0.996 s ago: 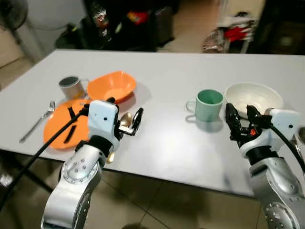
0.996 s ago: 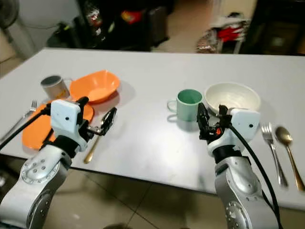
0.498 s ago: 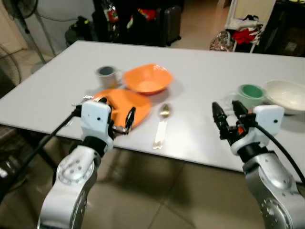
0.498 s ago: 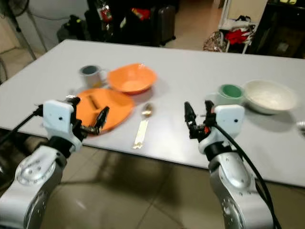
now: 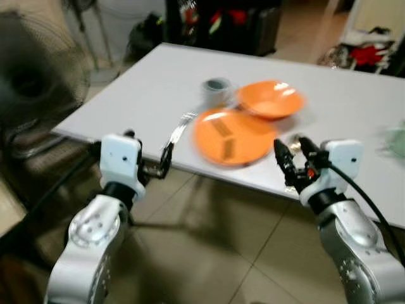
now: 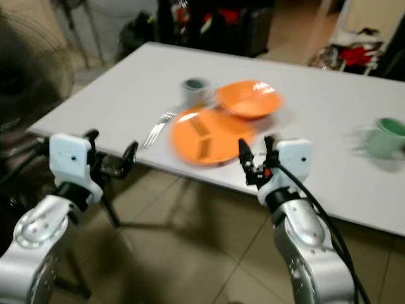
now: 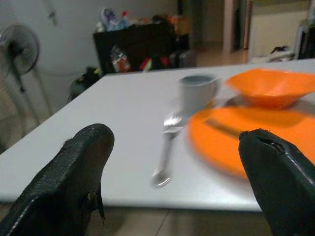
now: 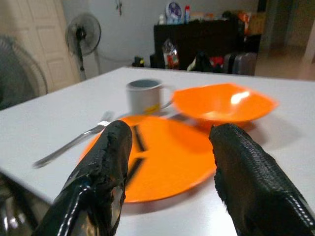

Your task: Setting the table

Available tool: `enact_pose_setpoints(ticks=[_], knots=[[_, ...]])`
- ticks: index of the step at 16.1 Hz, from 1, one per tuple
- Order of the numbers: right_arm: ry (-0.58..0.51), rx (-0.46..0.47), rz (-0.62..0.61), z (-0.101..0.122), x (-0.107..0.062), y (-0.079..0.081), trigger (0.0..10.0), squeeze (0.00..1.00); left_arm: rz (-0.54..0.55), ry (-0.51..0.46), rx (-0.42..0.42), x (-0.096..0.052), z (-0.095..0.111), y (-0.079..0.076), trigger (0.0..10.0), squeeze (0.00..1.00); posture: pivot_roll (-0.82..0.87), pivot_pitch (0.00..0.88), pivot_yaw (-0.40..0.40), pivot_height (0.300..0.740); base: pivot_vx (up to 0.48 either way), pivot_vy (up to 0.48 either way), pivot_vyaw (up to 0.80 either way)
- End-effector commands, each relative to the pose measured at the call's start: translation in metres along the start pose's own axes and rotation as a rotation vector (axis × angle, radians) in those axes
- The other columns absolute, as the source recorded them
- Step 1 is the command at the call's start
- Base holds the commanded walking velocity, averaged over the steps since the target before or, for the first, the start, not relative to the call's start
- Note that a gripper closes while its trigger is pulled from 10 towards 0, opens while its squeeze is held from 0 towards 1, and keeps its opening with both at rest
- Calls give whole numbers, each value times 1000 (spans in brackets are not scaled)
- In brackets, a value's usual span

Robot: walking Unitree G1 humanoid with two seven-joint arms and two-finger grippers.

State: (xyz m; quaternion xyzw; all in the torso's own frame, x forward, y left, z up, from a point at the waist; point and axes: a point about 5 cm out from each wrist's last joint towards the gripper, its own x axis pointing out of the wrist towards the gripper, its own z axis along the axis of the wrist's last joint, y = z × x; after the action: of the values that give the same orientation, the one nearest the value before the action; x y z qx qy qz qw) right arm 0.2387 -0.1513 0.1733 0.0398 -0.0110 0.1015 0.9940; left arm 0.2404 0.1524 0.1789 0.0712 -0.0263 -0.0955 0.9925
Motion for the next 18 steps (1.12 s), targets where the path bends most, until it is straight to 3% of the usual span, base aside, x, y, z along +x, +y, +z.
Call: enact_pose_setpoints(ticks=[1,18], knots=[[-12,-17,20,3,-1,2,10000,0,10,-1,7,0,2,2,10000,0,-59,68,27,740,0,420,0],[-24,-37,107,1,10,8,10000,0,40,-12,21,-3,8,6,10000,0,-20,71,-3,740,0,421,800]])
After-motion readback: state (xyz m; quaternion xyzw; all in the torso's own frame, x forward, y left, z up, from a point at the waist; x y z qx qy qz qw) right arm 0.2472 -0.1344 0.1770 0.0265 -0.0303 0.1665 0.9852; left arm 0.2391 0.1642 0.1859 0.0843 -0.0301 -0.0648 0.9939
